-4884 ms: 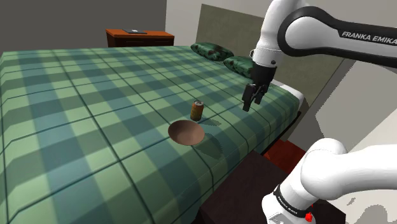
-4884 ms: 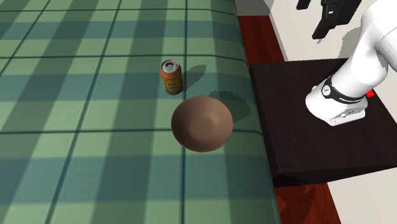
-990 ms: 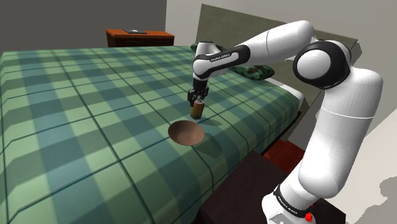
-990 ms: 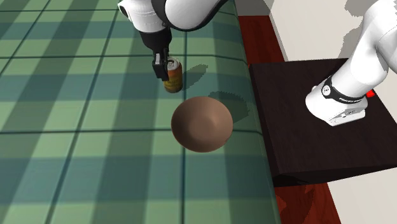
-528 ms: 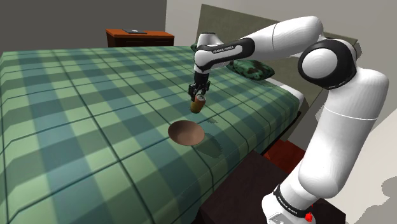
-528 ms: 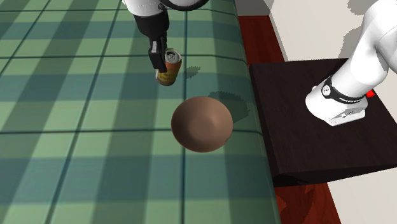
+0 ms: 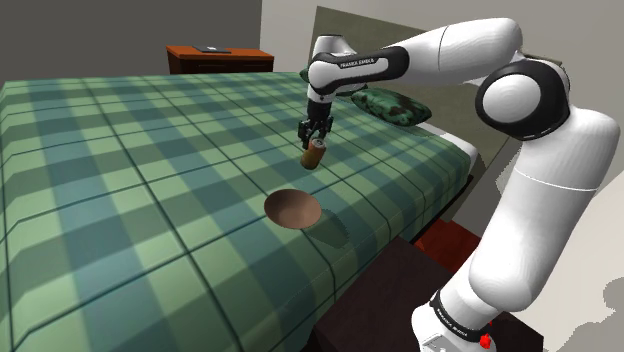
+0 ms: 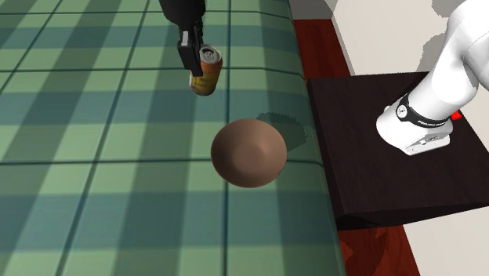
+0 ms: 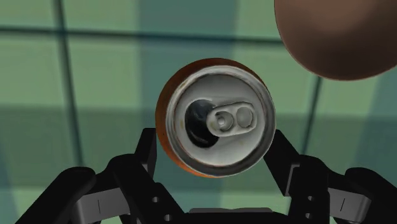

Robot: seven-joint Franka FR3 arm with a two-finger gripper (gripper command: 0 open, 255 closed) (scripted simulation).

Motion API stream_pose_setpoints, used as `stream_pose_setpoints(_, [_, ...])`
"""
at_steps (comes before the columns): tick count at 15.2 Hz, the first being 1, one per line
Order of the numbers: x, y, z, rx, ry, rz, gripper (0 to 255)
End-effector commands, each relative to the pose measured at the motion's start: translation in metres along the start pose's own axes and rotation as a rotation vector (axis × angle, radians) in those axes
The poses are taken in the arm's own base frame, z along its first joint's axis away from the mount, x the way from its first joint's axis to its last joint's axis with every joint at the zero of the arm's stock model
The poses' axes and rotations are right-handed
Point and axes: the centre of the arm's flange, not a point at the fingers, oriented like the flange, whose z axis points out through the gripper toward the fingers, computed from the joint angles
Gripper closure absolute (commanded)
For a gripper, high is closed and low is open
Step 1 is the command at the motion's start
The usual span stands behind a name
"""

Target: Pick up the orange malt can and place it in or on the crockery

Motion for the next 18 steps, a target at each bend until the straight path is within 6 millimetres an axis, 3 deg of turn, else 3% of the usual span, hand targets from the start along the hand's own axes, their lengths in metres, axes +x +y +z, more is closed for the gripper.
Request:
stream_pose_setpoints(1, [0.000, 0.000, -0.011, 0.000, 0.000, 0.000, 255])
stream_pose_setpoints(4, [-0.001, 0.000, -0.025, 0.000, 0.000, 0.000, 255])
stream_pose_setpoints(18, [-0.094, -0.156, -0.058, 0.000, 0.000, 0.000, 255])
